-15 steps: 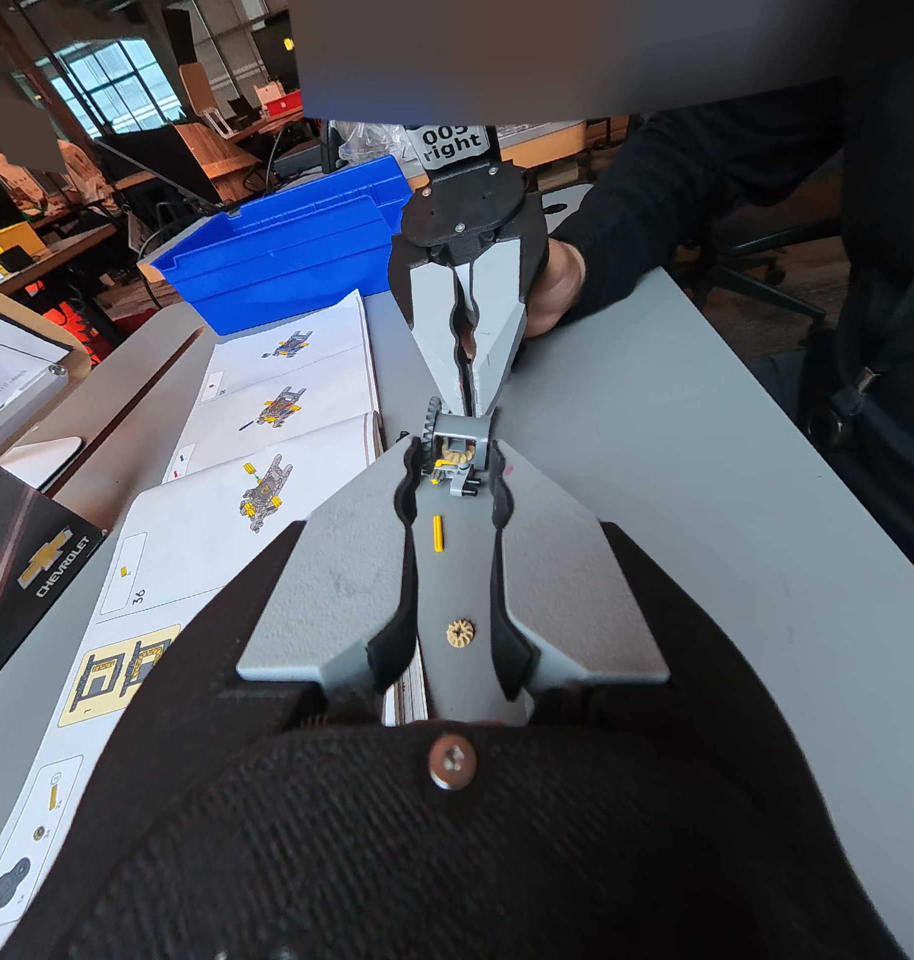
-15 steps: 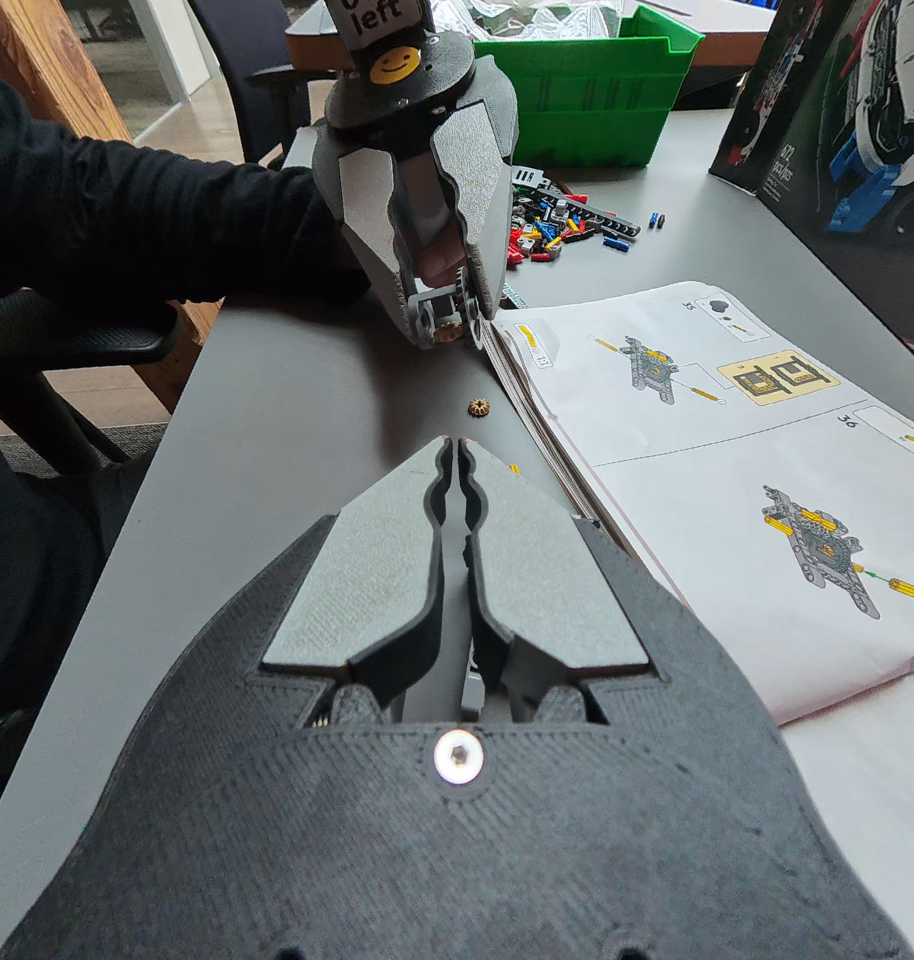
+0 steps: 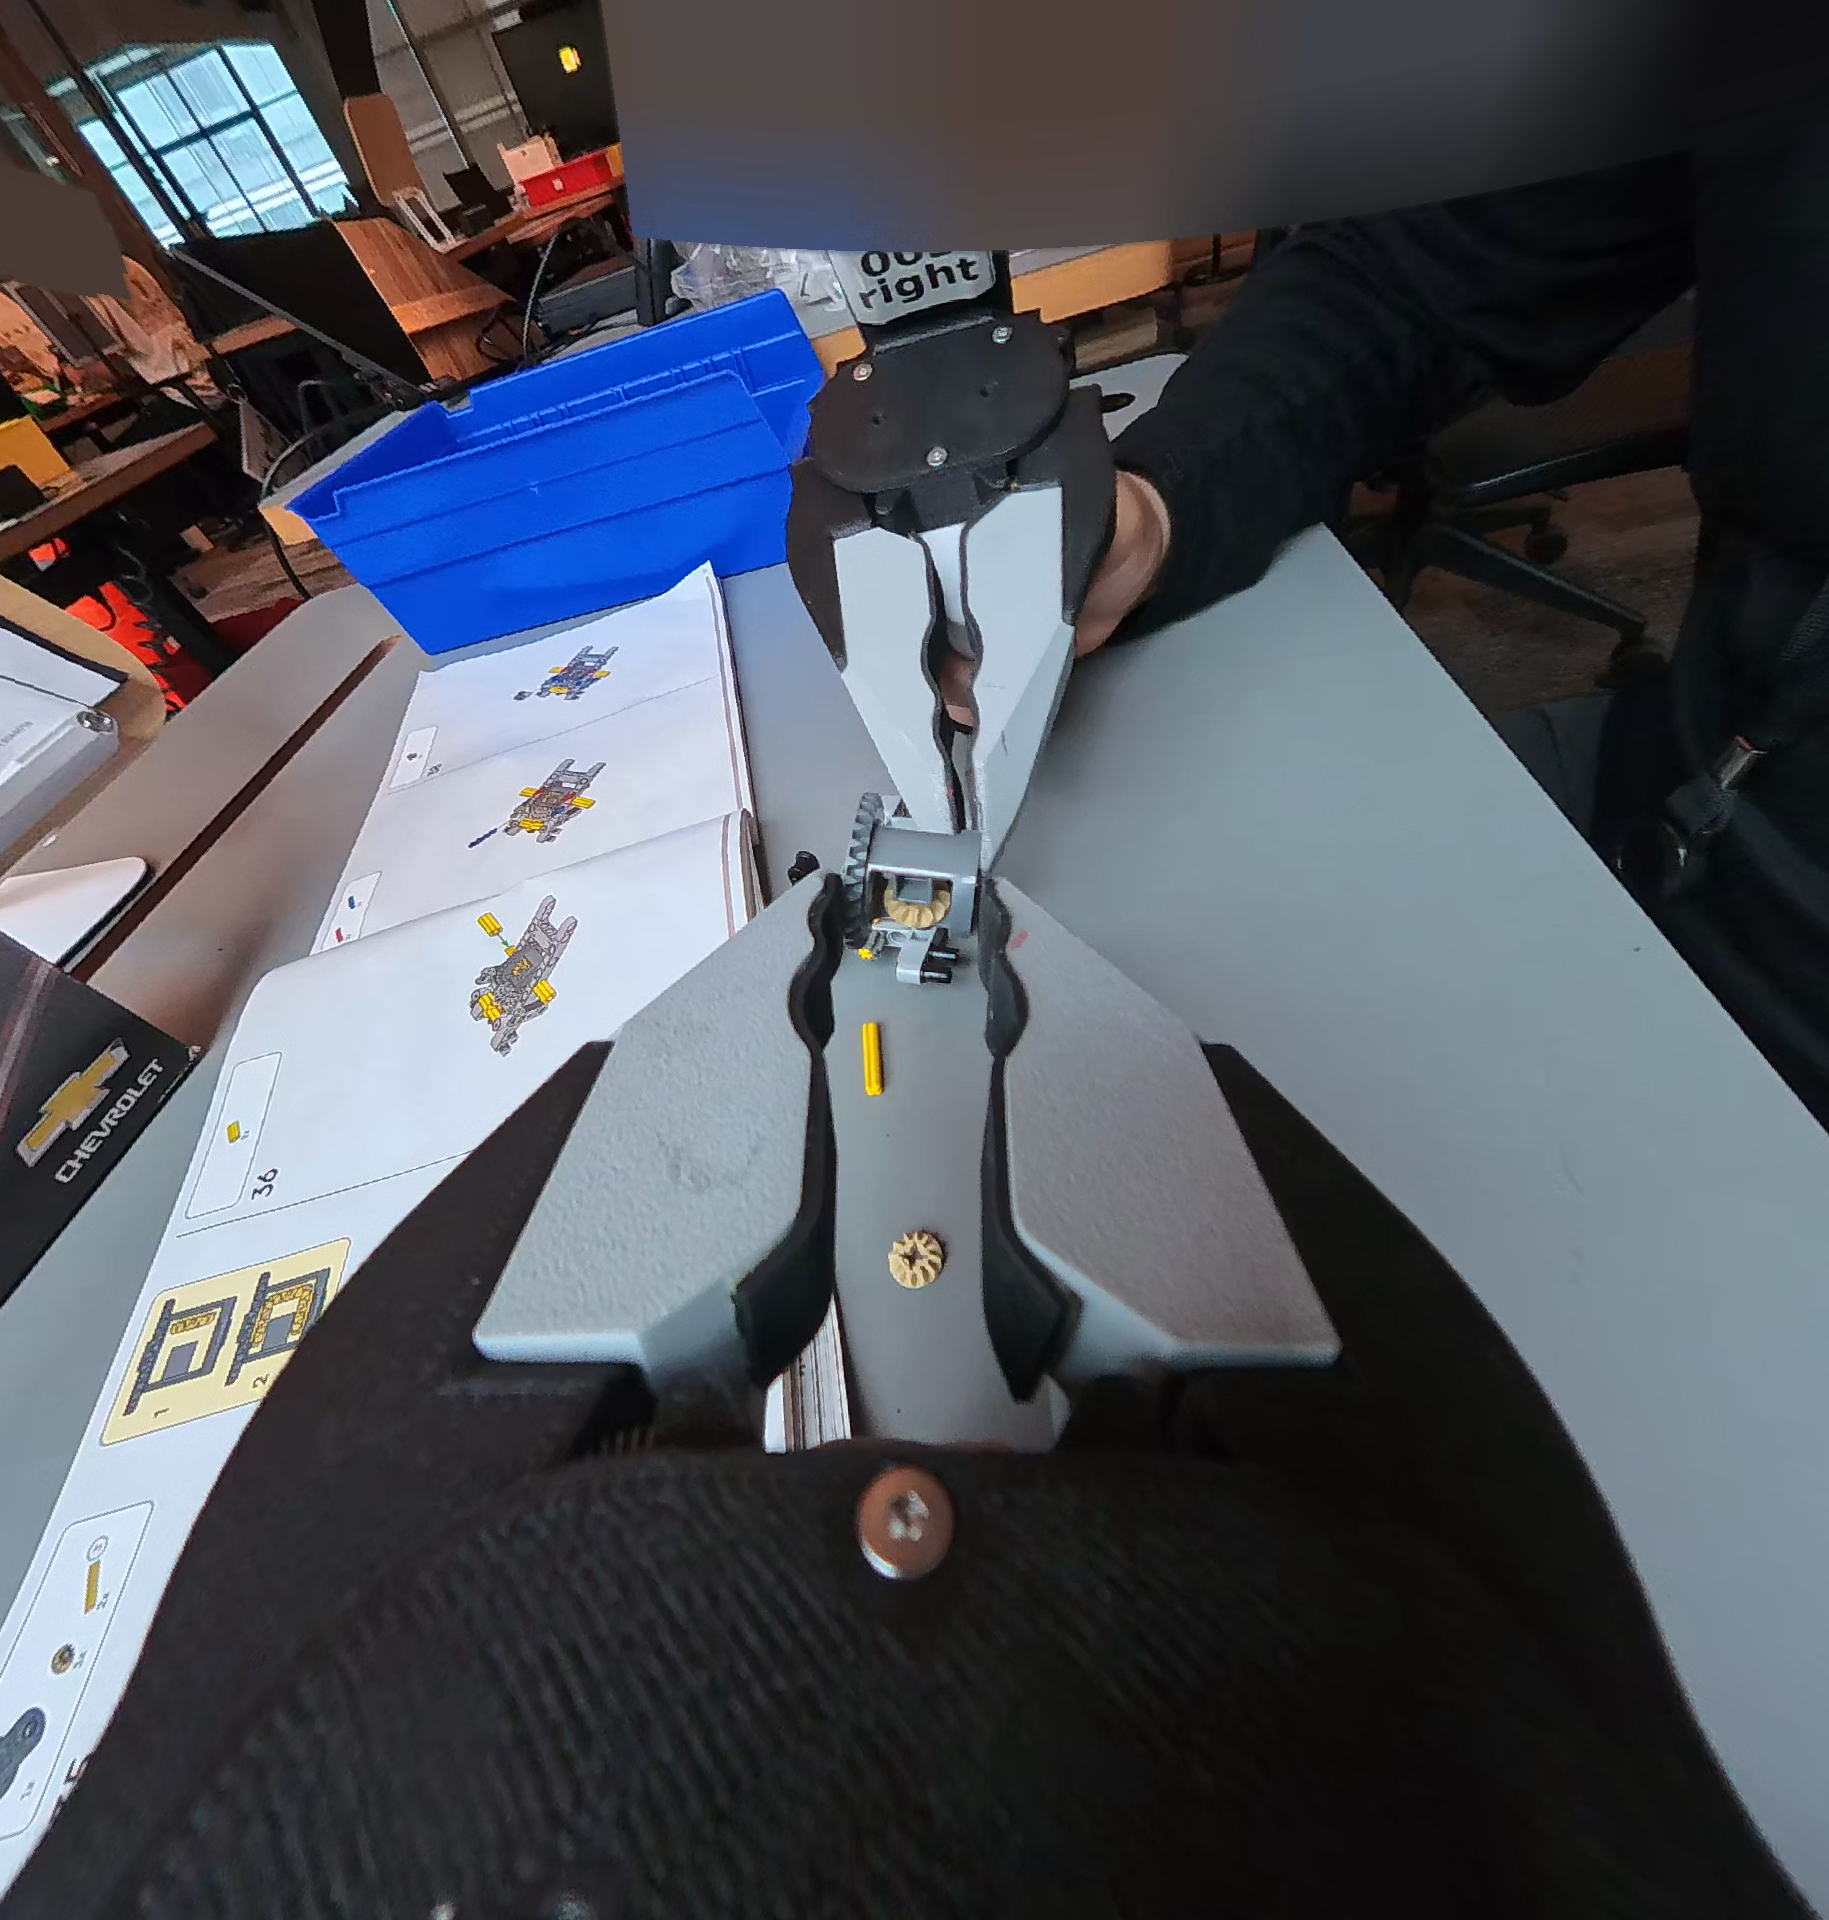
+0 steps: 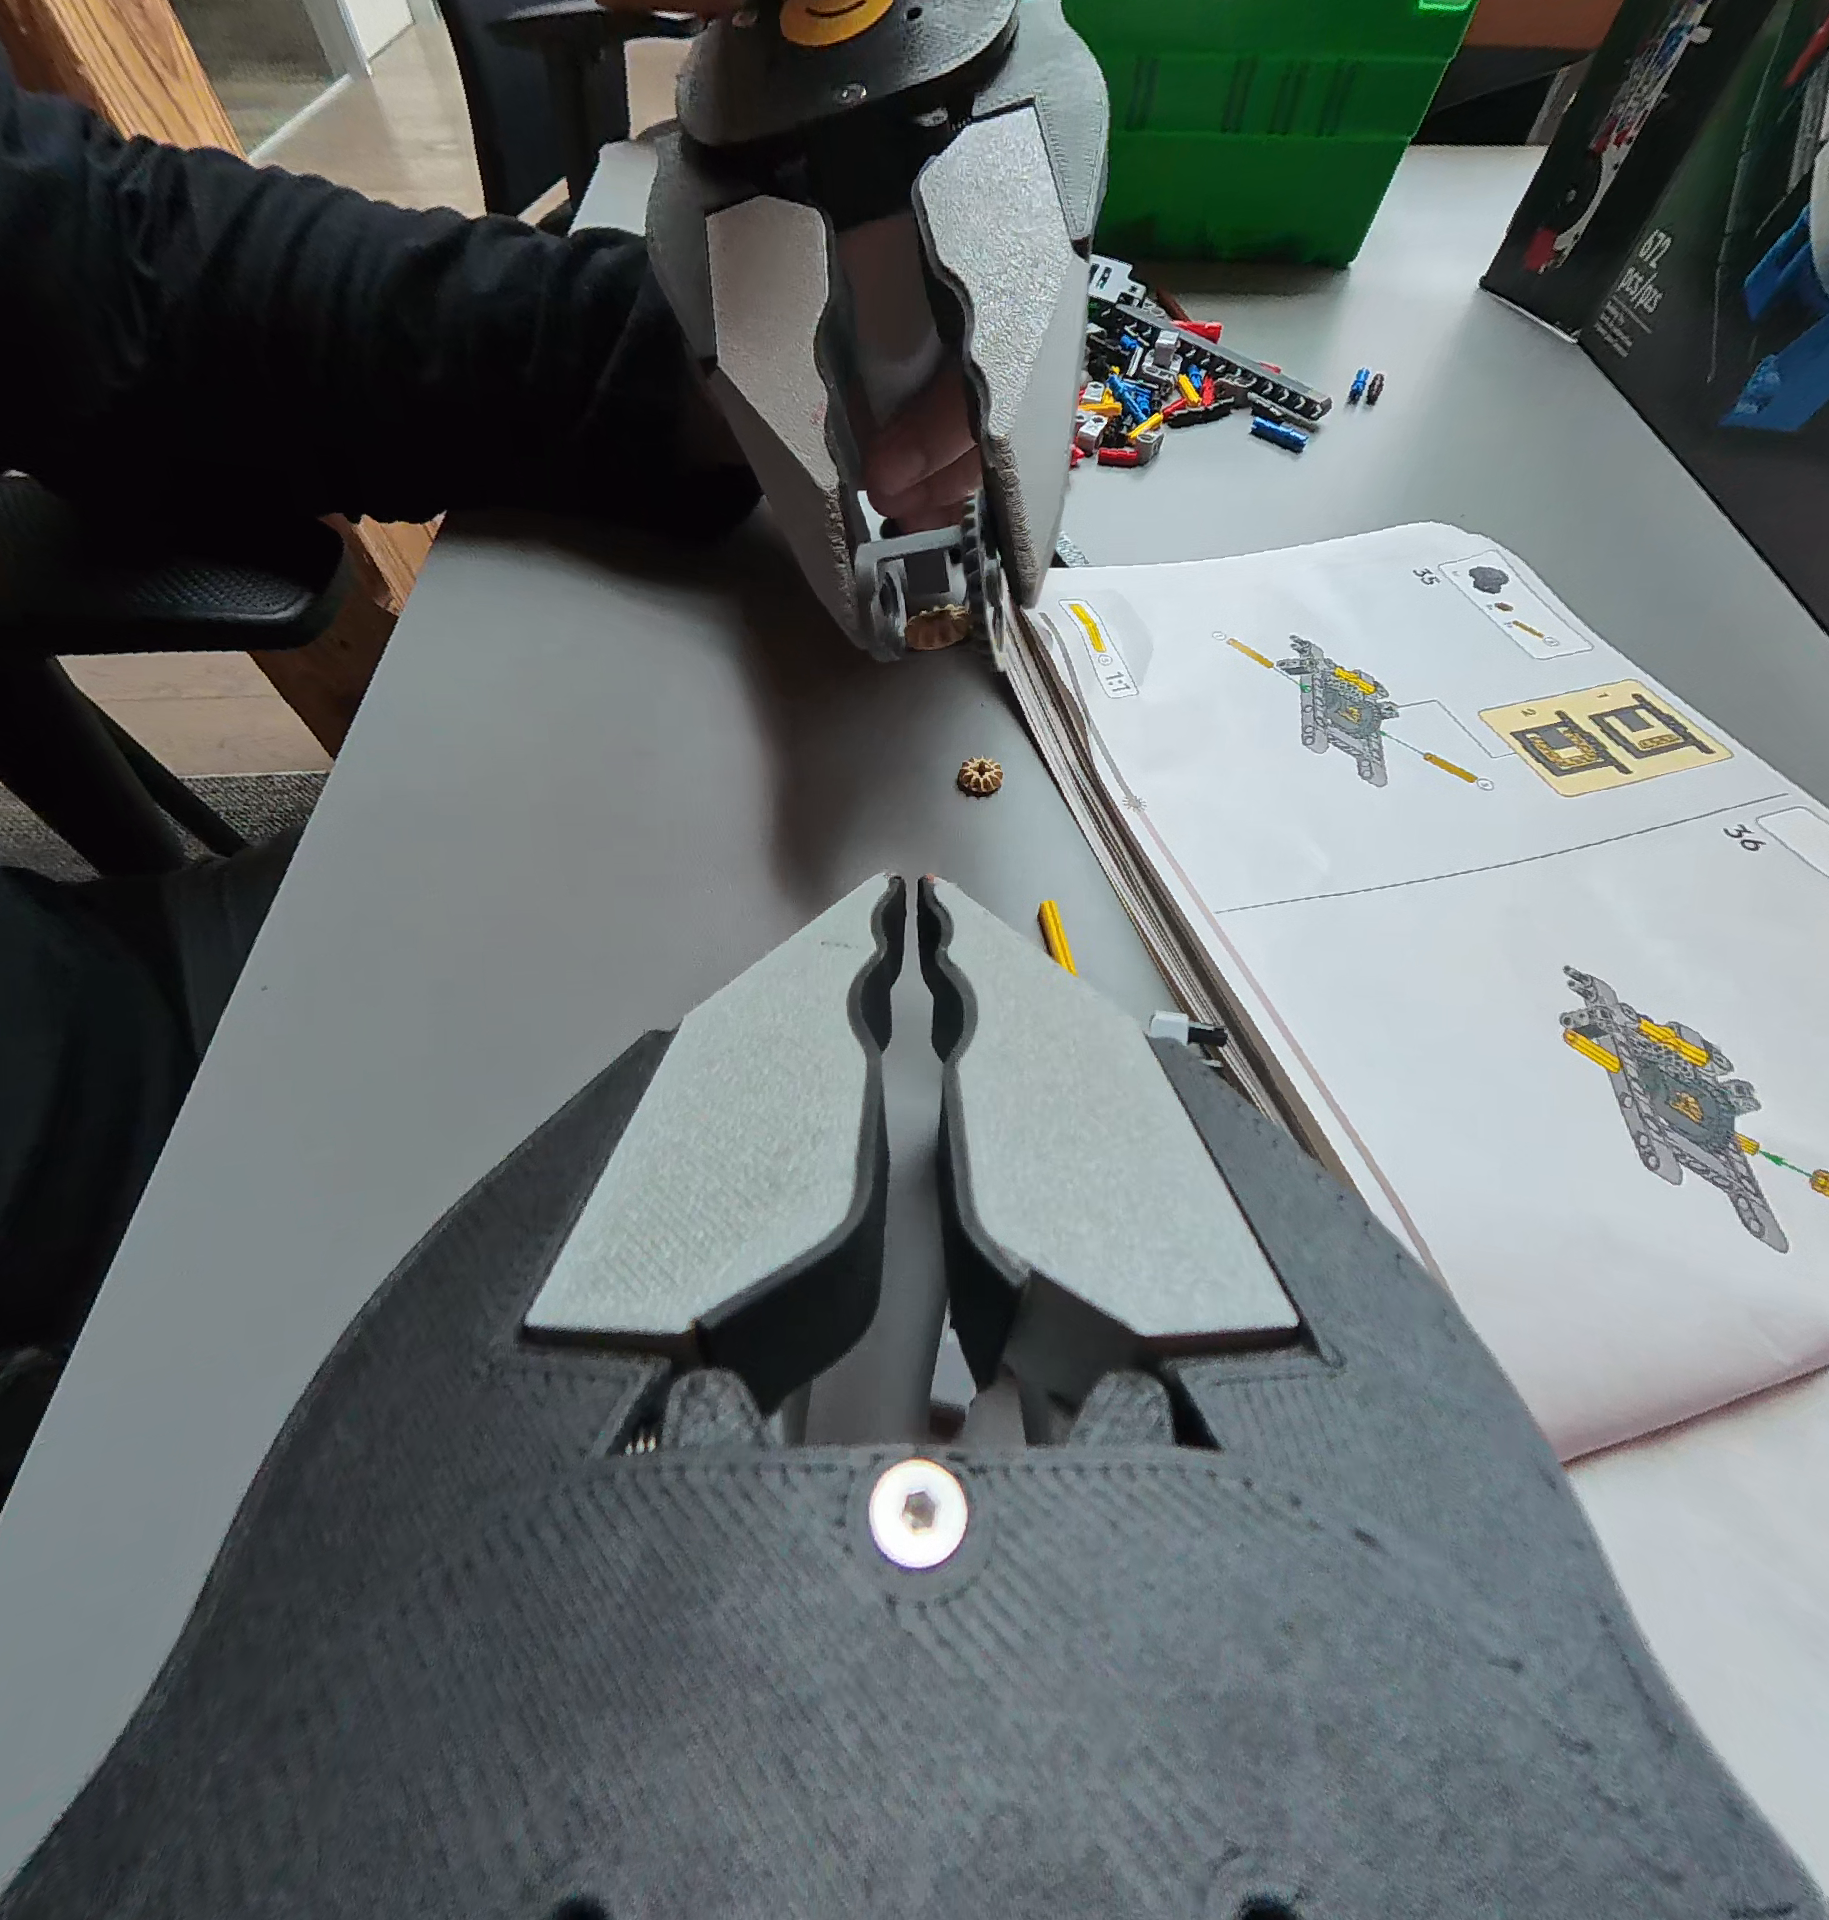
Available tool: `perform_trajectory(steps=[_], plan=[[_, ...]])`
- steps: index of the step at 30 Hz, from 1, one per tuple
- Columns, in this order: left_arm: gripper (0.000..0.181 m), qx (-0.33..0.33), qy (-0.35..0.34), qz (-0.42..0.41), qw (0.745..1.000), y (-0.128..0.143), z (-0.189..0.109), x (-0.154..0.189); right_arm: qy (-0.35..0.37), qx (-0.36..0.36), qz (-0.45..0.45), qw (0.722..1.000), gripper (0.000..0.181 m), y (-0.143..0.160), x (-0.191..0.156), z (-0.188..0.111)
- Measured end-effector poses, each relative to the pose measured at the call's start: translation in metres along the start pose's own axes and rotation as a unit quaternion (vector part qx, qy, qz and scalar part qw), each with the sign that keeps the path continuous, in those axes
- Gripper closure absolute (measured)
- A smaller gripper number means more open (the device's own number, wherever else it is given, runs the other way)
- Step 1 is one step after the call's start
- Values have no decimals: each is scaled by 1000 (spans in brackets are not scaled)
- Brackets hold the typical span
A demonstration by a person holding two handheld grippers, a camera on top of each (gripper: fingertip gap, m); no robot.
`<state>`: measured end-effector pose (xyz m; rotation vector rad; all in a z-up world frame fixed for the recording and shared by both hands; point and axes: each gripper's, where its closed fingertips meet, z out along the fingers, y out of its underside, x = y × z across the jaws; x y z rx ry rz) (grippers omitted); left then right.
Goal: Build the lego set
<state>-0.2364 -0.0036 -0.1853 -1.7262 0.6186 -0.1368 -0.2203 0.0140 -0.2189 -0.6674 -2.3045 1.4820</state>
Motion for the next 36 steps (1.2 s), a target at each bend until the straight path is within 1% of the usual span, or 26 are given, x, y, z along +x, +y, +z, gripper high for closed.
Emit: perform_trajectory(steps=[9, 27, 32, 36], plan=[[158, -1, 0, -1, 1000, 1, 0, 0, -2, -32, -11, 999, 180, 9, -1, 3], [158, -7, 2, -4, 1000, 3, 1, 0, -18, -89, -18, 996, 173, 26, -6, 10], [158, -10, 12, -8, 1000, 4, 3, 3, -18, -99, -25, 995, 173, 29, -8, 11], [159, -14, 35, -15, 999, 7, 5, 10, -17, -107, -30, 994, 173, 31, -8, 12]])
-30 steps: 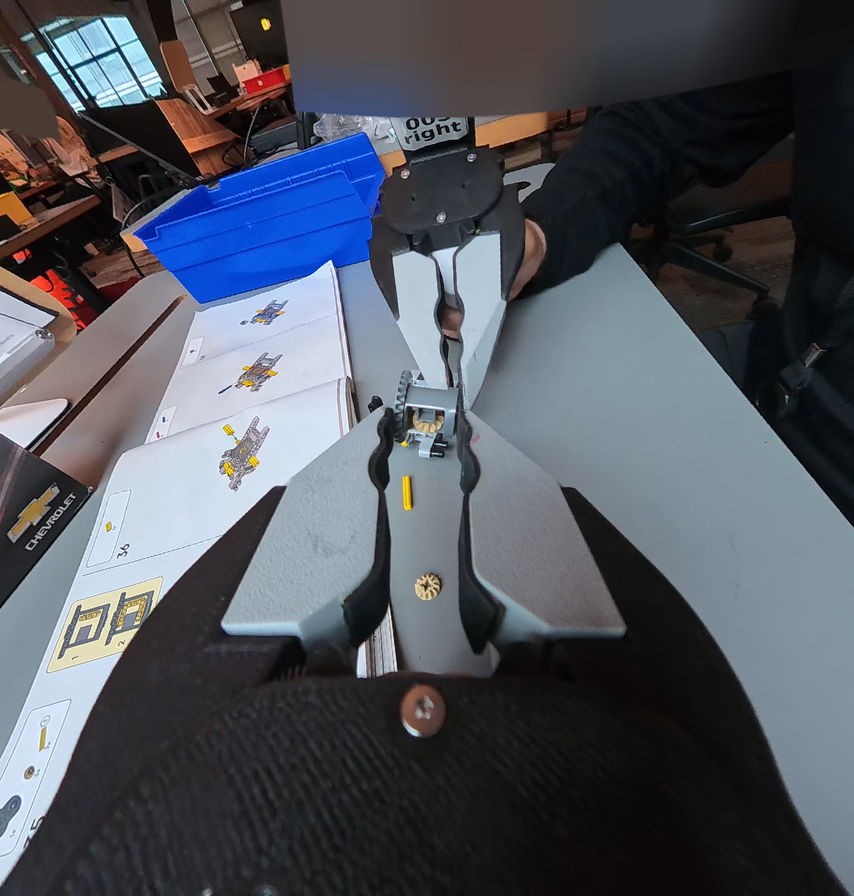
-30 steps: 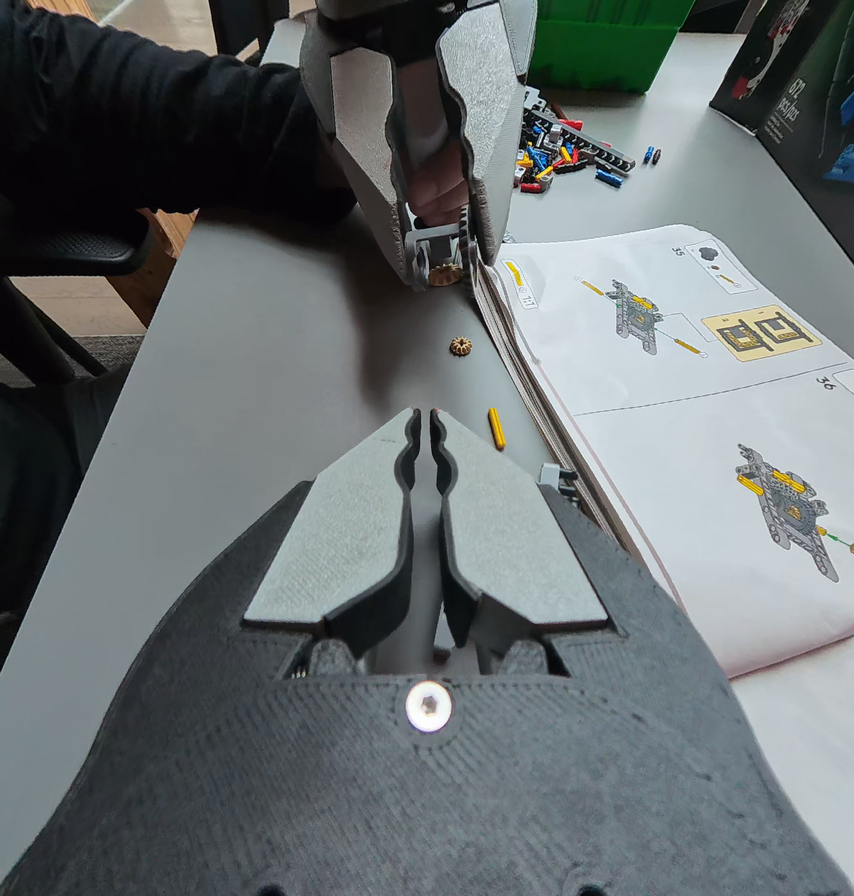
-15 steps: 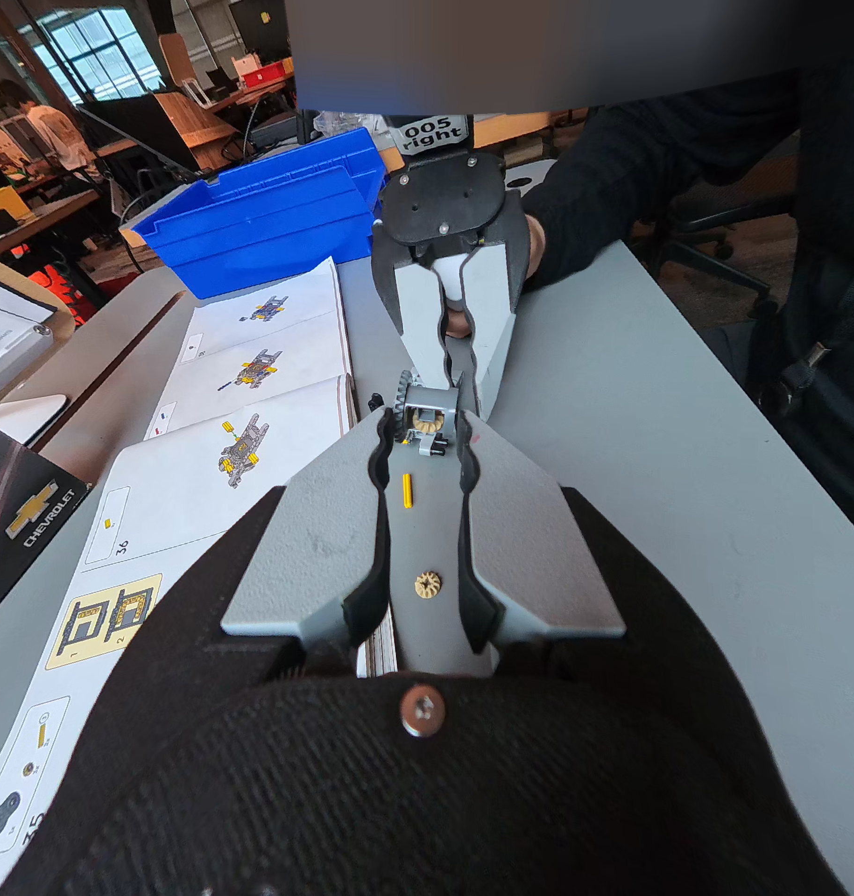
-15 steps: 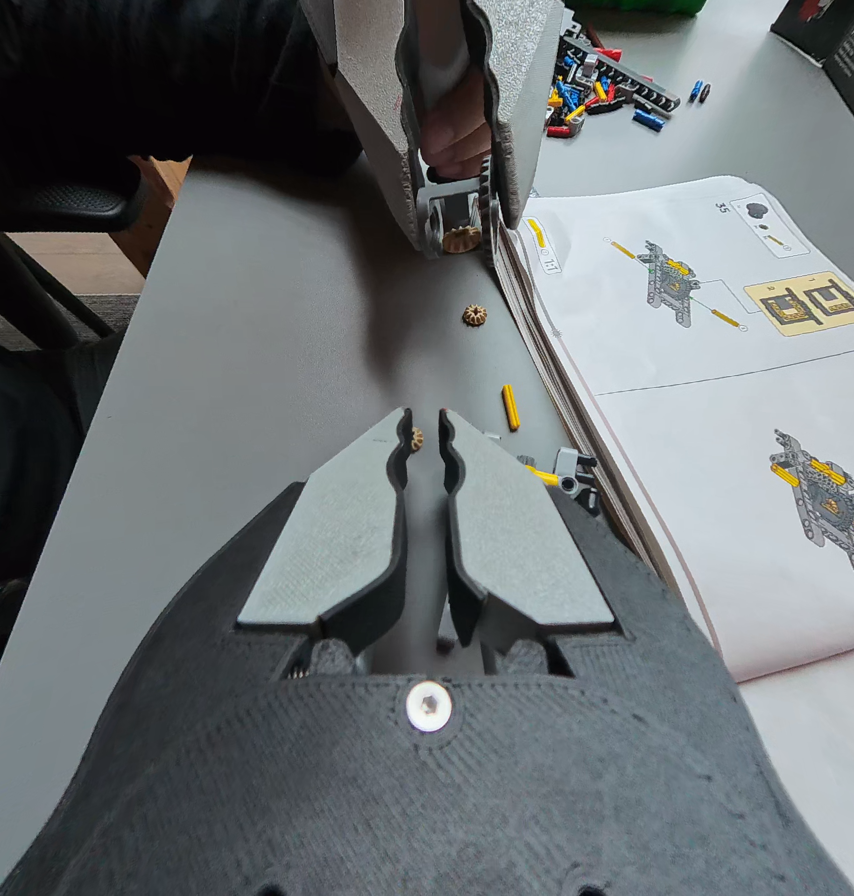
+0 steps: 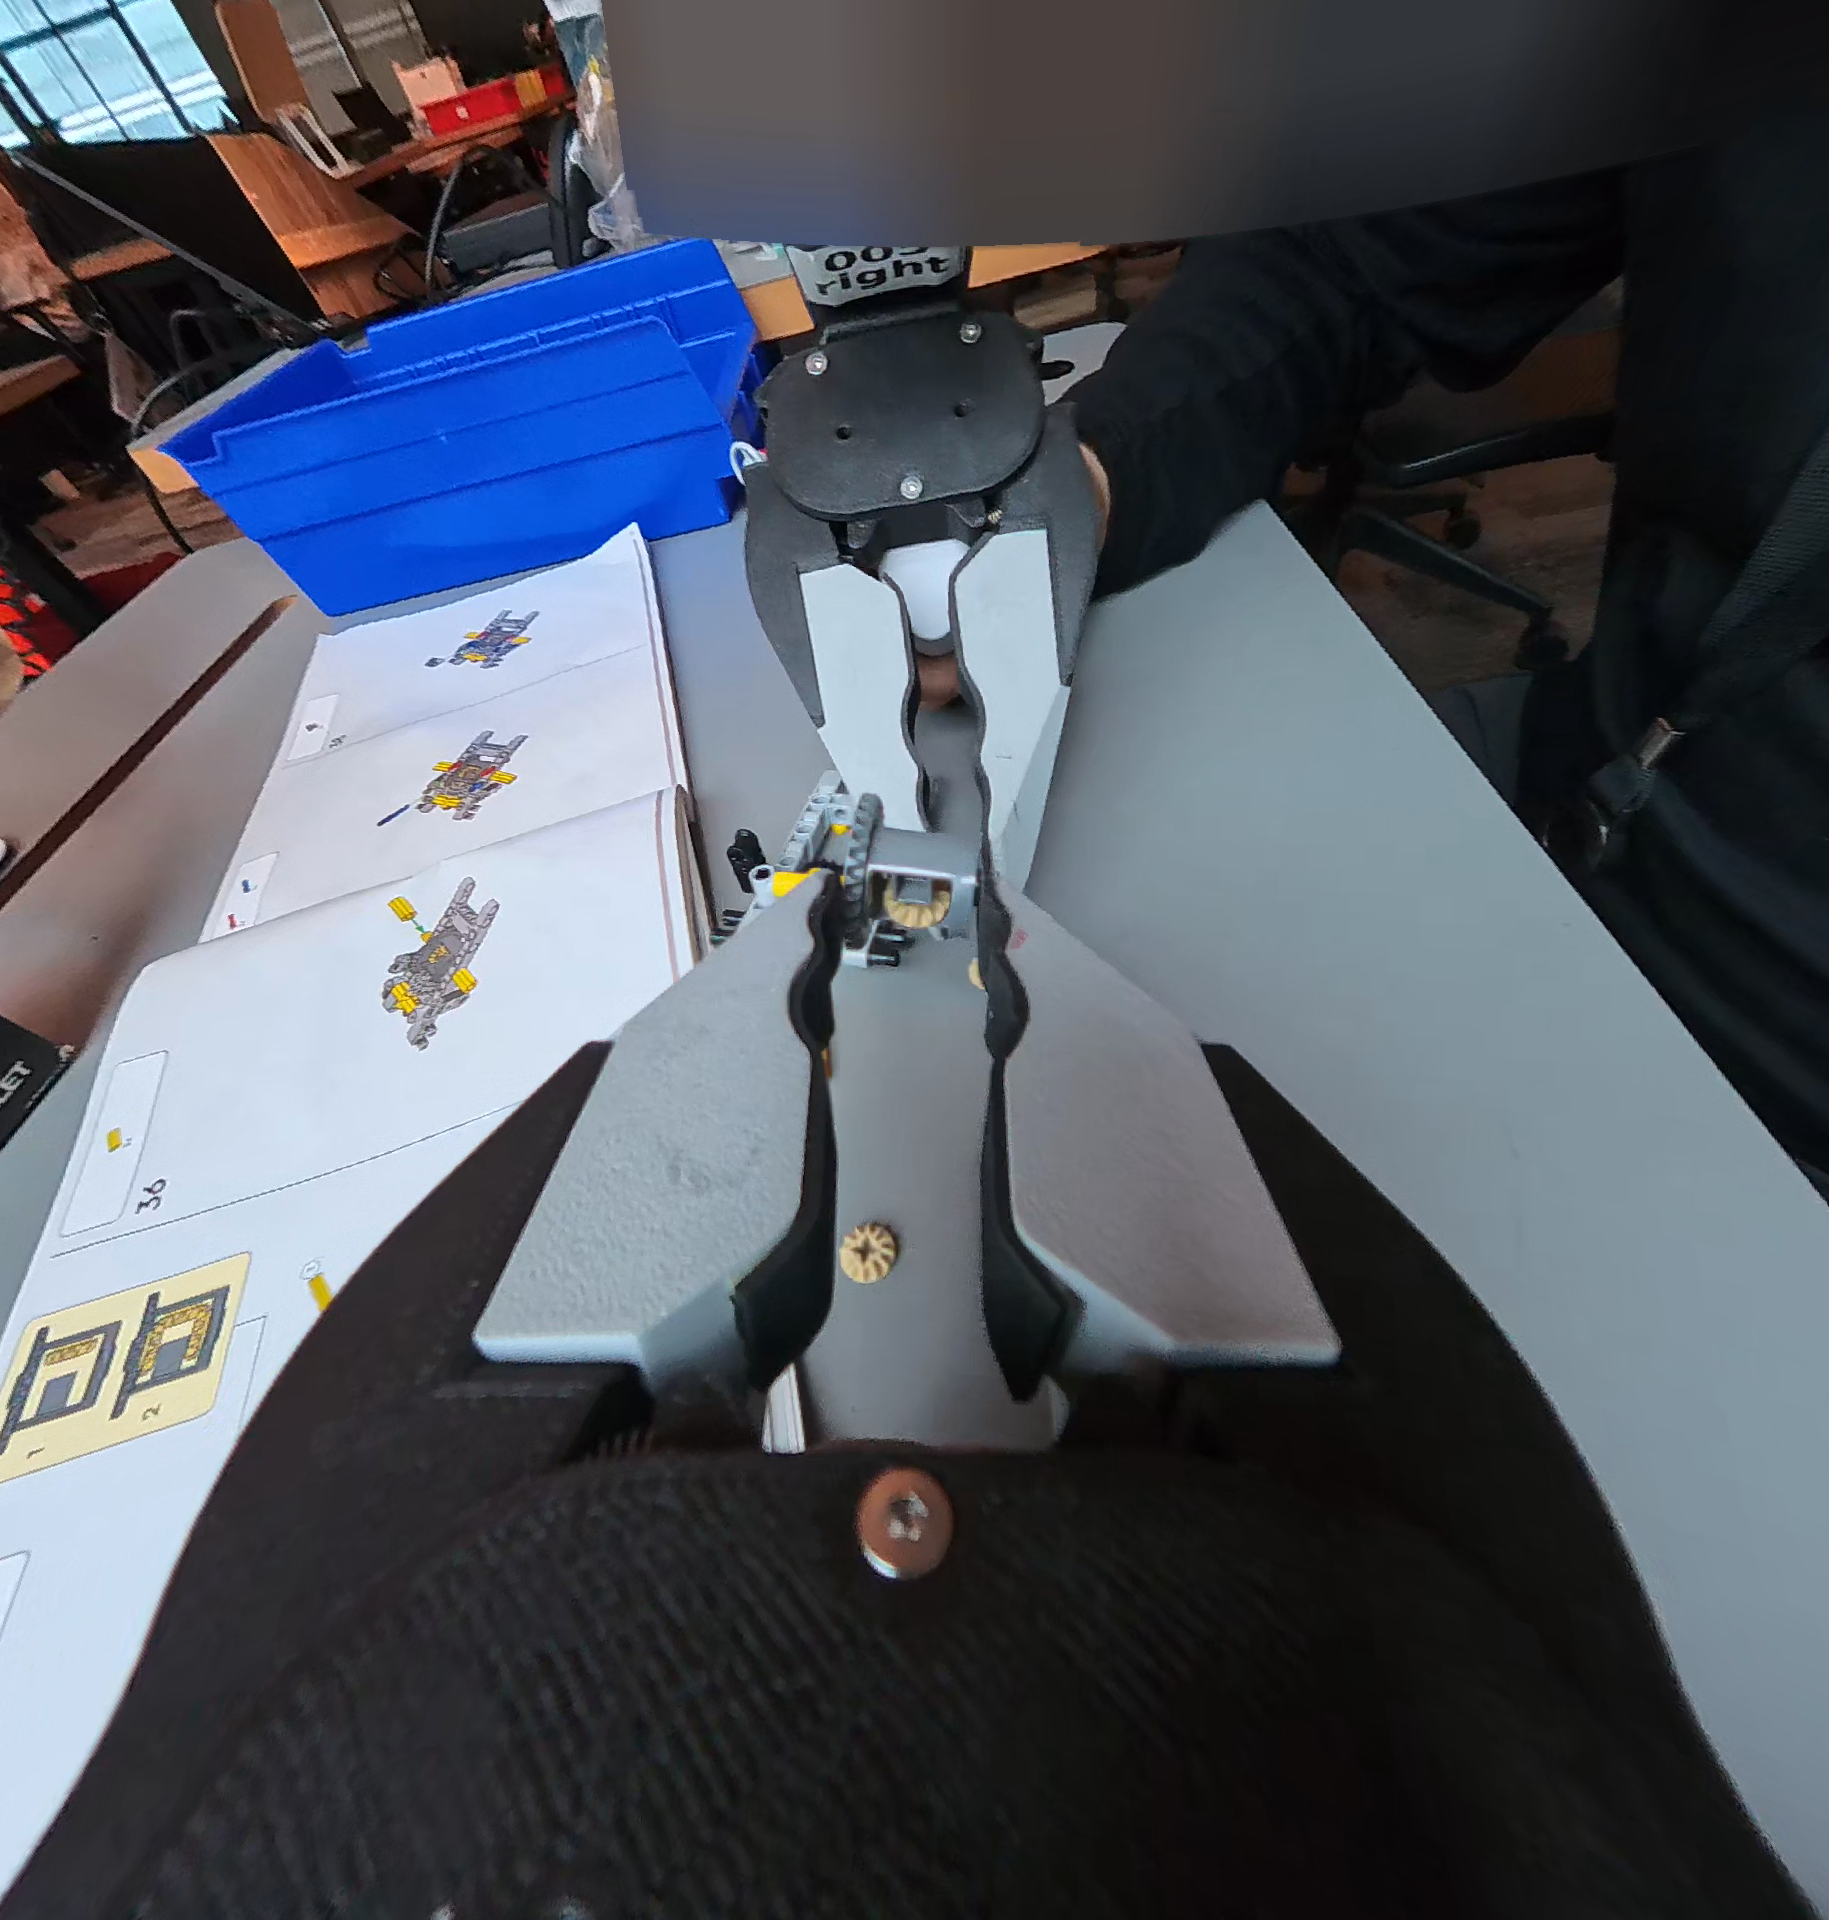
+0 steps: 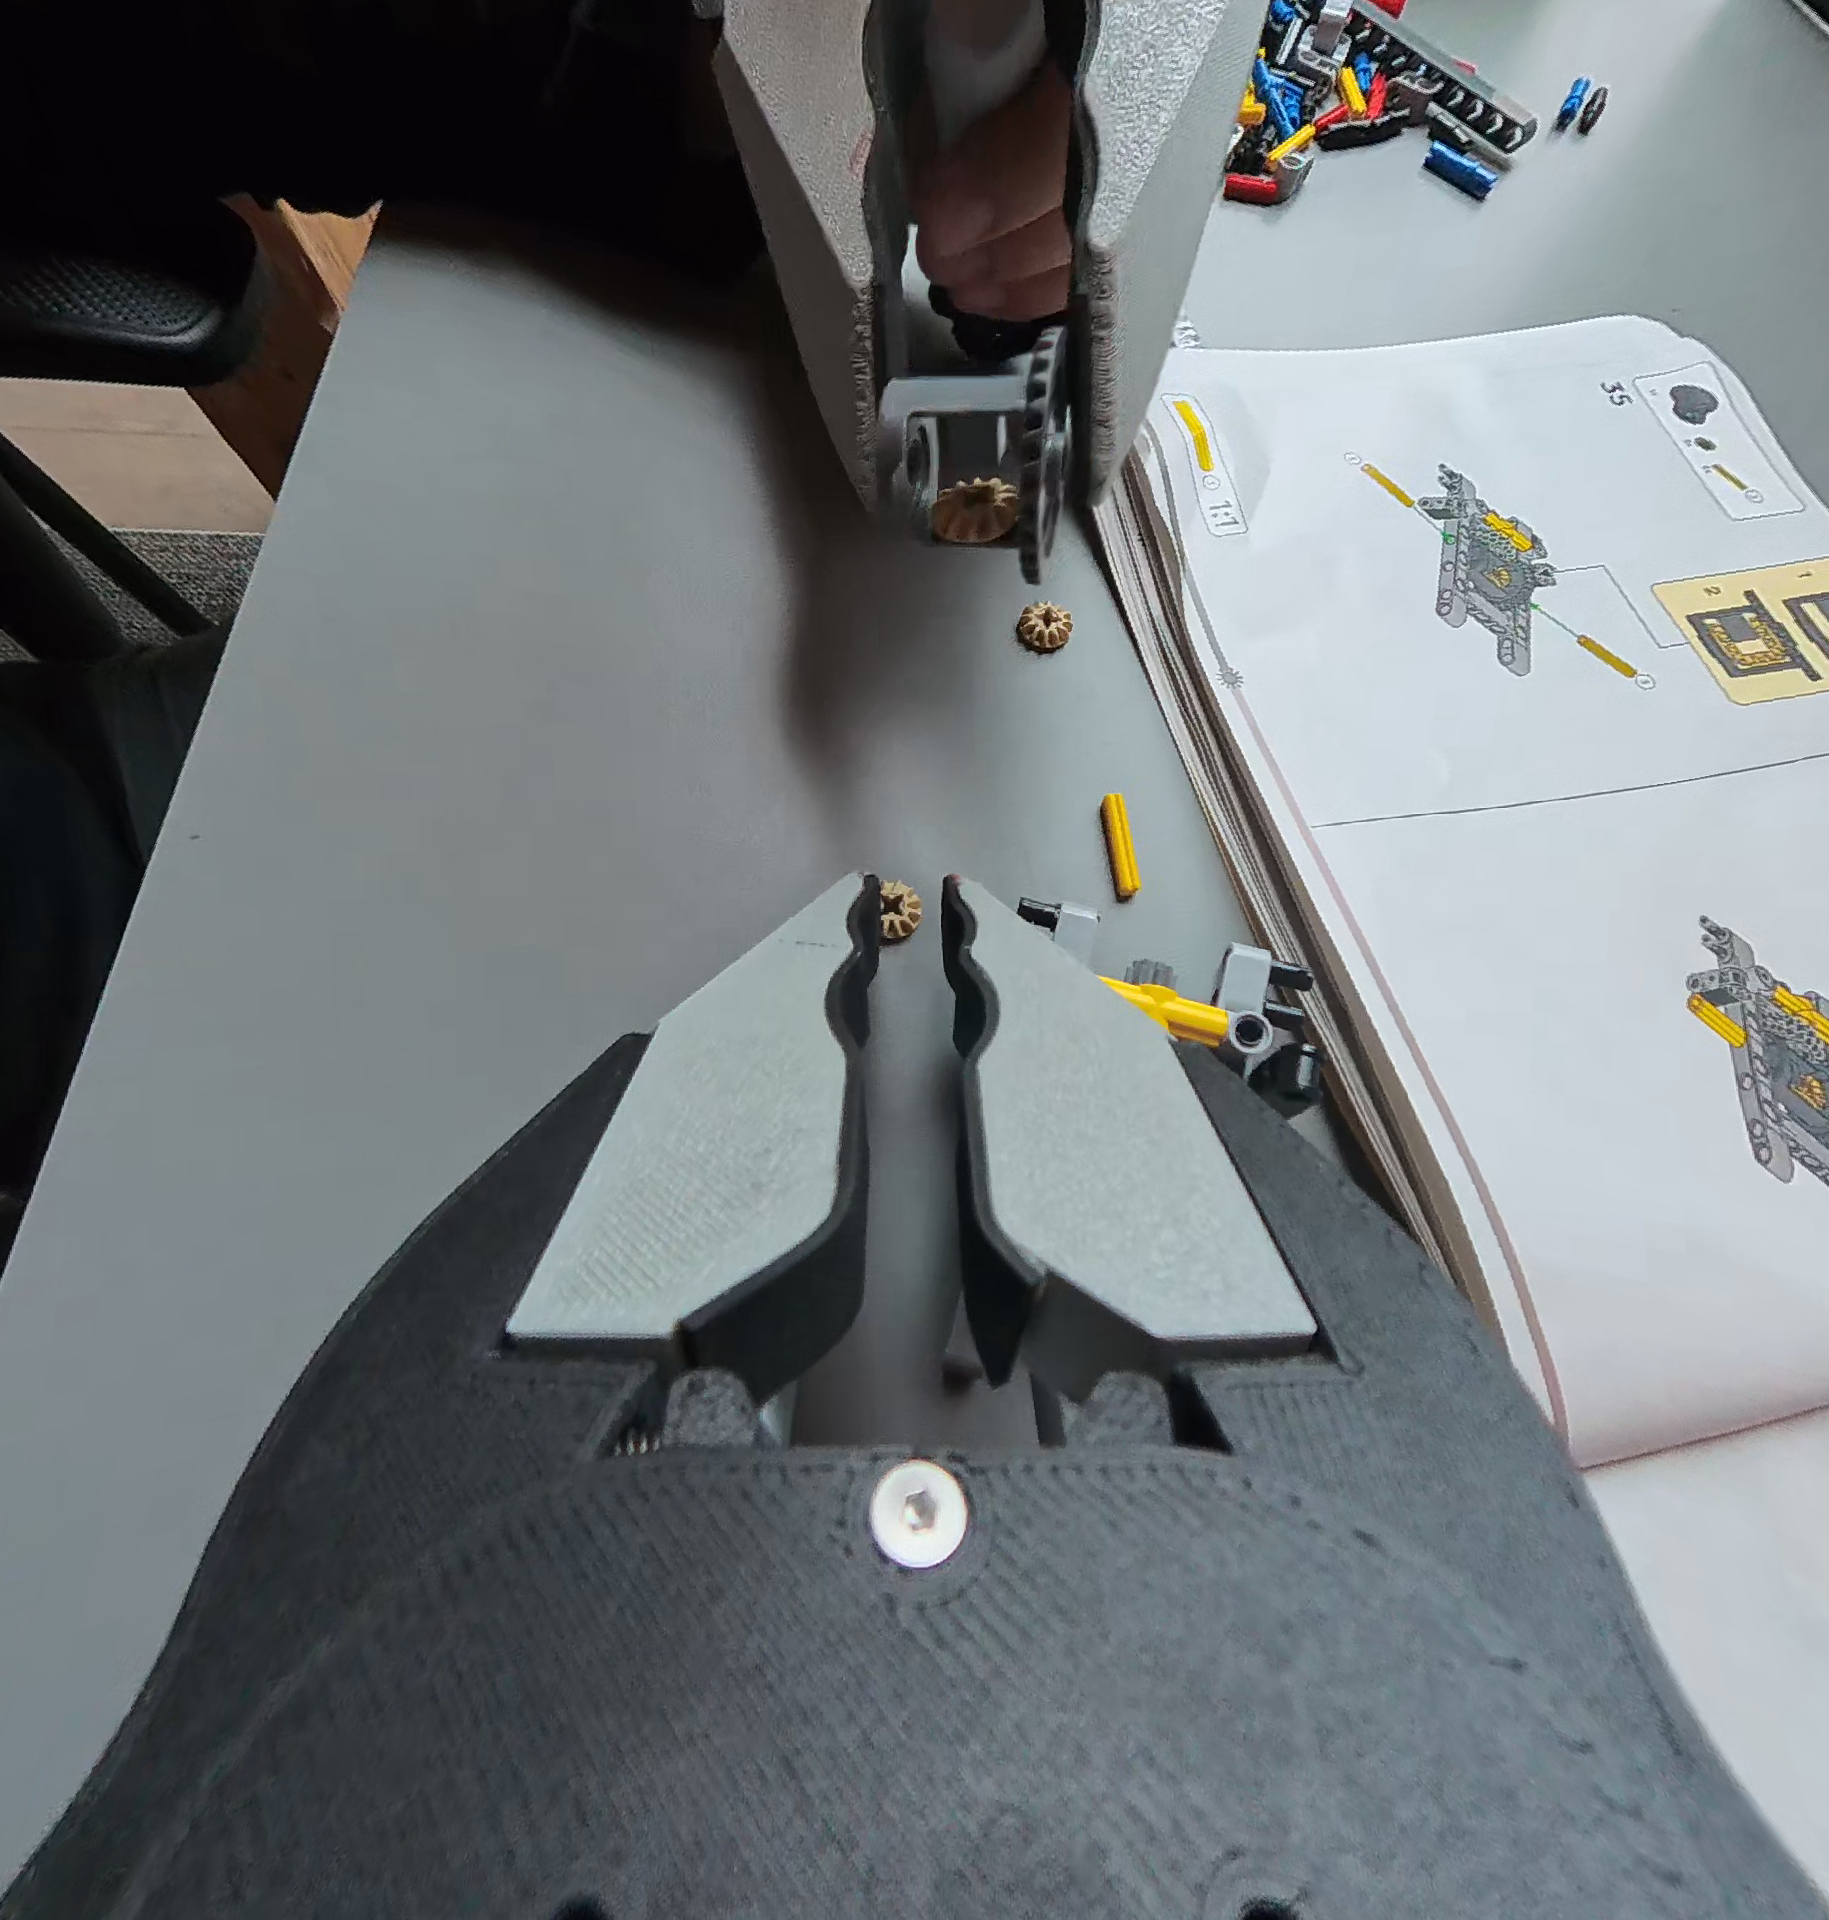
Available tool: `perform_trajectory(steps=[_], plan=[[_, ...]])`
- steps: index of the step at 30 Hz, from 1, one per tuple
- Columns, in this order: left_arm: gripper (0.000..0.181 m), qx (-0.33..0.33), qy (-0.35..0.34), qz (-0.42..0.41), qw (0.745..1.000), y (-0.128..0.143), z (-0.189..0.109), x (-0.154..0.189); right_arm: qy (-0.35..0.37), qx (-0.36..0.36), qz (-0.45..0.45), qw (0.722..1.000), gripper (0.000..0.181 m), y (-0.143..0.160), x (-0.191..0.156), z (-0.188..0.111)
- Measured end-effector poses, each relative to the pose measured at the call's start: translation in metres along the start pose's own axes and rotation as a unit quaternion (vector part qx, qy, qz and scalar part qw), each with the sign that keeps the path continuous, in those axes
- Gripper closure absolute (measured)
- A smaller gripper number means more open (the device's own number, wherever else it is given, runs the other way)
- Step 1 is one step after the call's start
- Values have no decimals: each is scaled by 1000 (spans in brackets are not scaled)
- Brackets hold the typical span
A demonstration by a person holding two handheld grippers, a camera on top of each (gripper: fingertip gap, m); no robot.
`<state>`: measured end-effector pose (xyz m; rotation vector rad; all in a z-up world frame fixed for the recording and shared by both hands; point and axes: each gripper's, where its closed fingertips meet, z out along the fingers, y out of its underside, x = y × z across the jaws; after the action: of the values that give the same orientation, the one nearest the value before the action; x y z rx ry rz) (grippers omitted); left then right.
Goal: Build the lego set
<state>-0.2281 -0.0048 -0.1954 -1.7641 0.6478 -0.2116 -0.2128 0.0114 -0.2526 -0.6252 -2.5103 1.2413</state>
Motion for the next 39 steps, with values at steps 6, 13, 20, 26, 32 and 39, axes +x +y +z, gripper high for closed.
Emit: perform_trajectory(steps=[6, 13, 20, 26, 32, 39], plan=[[158, -13, 15, -1, 1000, 5, 4, 5, 8, 6, -11, 1000, 176, -2, 0, -1], [158, -19, 25, 0, 1000, 7, 6, 9, 32, 42, -22, 998, 177, -13, 4, -7], [158, -25, 28, 3, 999, 8, 7, 10, 18, 28, -26, 999, 175, -9, -1, -3], [158, -25, 27, 3, 999, 8, 7, 10, 19, -3, -39, 999, 168, -1, -3, 3], [158, -26, 28, 4, 999, 8, 7, 11, 18, -12, -37, 999, 165, 1, -3, 5], [158, -28, 29, 5, 999, 9, 7, 11, 16, -28, -37, 999, 167, 6, -3, 7]])
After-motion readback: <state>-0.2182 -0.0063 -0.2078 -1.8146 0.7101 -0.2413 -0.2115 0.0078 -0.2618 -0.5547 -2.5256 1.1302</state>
